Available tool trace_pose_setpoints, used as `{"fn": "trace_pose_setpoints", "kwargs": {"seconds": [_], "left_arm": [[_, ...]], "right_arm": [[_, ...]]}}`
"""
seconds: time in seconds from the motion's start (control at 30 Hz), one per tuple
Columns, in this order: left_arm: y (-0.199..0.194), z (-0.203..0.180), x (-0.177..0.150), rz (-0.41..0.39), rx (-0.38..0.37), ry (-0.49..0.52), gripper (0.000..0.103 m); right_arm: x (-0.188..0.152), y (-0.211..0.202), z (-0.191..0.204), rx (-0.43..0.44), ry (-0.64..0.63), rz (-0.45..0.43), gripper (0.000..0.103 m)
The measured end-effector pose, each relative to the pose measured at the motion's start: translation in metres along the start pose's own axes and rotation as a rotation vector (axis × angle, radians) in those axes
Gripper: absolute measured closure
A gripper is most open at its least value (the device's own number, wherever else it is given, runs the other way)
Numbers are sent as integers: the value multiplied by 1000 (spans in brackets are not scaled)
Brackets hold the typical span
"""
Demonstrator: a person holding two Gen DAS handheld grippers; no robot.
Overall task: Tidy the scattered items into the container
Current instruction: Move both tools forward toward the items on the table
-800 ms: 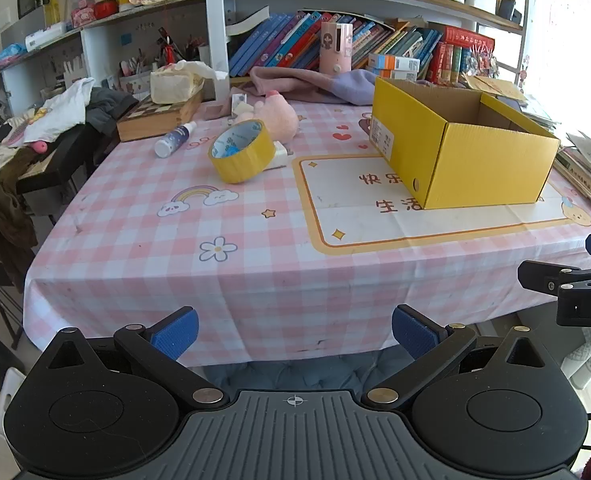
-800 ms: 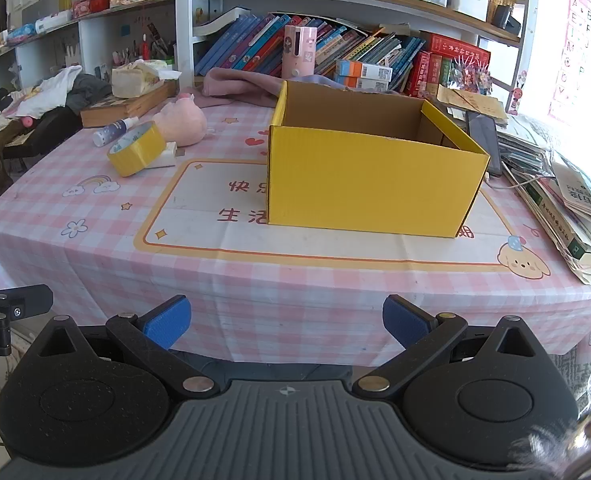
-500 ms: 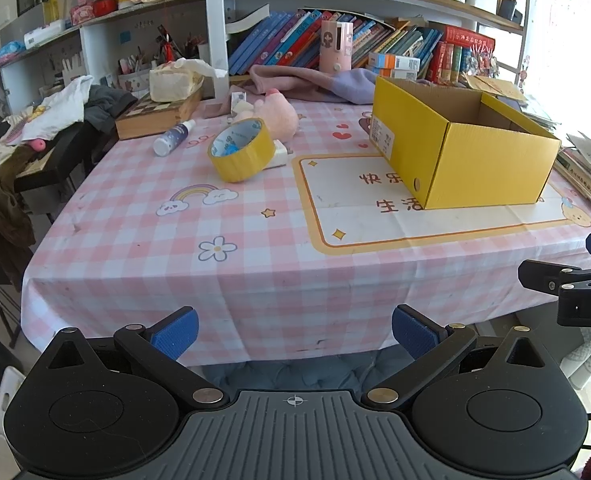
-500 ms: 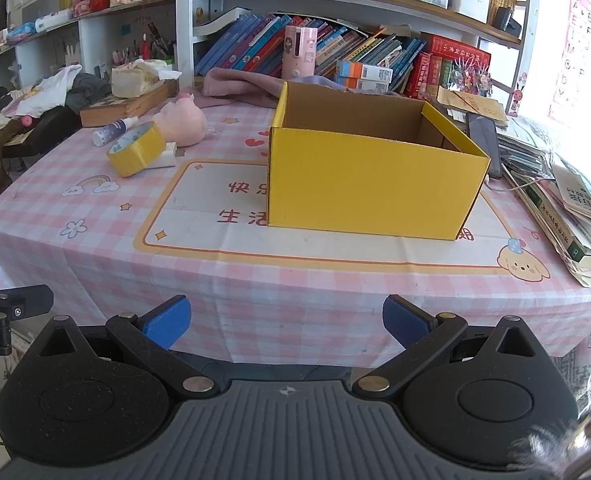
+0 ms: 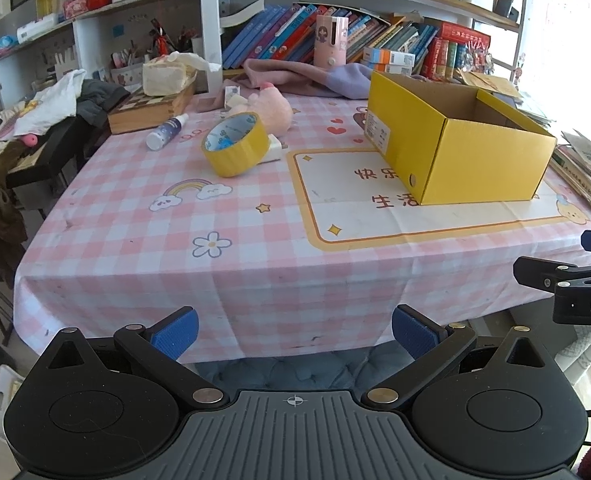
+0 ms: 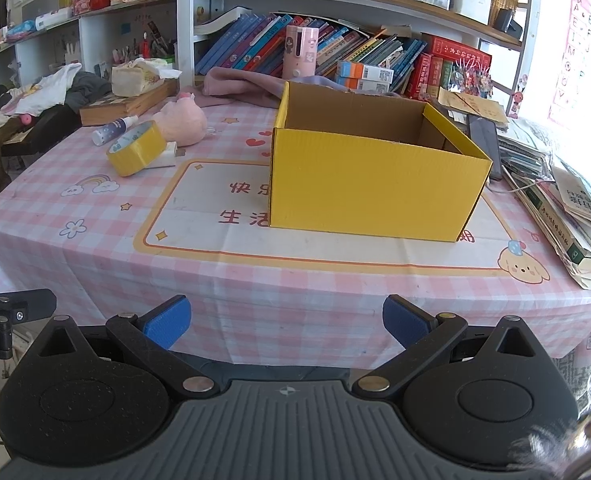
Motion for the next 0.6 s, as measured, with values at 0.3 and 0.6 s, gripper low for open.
{"fn": "trace_pose_setpoints", "kwargs": {"seconds": [0.3, 0.6], "left_arm": [[2, 4, 1, 4, -6, -7, 0], [2, 8, 1, 9, -4, -12, 0]], "right_arm": [[3, 4, 7, 4, -22, 6, 0], [4, 4, 17, 18, -49, 11, 0]]}}
Point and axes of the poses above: each gripper's, at about its wrist camera, not at the fingertips, and y roughly the way its jaws point, z to its left, x to its top, the point moved 5 cm from there along y, roughly the way its jaws point, and after that the axes turned 12 degrees about -z, right-handed, at the moved point
